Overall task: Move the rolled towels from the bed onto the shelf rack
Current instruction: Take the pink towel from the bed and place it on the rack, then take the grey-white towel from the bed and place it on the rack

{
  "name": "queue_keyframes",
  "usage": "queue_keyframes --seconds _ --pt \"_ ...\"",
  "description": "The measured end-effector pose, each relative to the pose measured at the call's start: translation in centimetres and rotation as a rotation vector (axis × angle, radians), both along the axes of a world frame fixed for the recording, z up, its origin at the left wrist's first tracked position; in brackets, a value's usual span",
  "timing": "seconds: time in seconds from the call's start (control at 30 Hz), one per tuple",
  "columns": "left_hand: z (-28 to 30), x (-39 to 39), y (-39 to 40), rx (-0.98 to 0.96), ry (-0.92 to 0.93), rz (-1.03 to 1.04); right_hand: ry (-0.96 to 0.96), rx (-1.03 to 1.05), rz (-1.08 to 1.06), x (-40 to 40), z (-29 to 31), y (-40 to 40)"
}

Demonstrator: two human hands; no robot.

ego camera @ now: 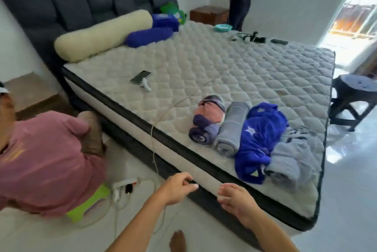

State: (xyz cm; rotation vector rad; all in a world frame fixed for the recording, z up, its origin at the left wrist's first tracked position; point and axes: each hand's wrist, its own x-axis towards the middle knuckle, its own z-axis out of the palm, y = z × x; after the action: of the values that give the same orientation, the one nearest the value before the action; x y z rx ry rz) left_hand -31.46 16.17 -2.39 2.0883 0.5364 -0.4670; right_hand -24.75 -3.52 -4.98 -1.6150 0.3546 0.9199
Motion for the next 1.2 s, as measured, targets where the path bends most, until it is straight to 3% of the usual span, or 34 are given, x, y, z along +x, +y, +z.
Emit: queue_keyframes --seconds 0.3,0.47,0.67,0.93,1.07,1.2 --pt "-2.6 16.2 -3.9 -0.409 0.250 -0.015 -0.080 -0.037 -0.470 9.4 1.5 -4.5" --pt "-3.0 21.2 -10.0 -0.586 0.436 -0.031 -0.070 -0.082 -0.734 9.2 2.0 -9.5" --pt "-3.5 24.9 -15.7 -0.697 0.655 0.036 -0.075 -0.198 -0.909 11.3 -0.1 -15.4" --pt "-5.1 29.5 -20.6 -0.702 0.843 0.251 -0.165 -0.365 -0.727 24.3 -3.3 -20.6" --pt "-5.4 31.1 -22.6 -0.685 0.866 0.356 -0.108 -0.355 -0.529 29.6 -4.3 -21.1" --pt "-6.5 32.0 -23.9 -0.685 0.845 0.404 -0.007 -0.368 -0.488 32.2 -6.2 -20.9"
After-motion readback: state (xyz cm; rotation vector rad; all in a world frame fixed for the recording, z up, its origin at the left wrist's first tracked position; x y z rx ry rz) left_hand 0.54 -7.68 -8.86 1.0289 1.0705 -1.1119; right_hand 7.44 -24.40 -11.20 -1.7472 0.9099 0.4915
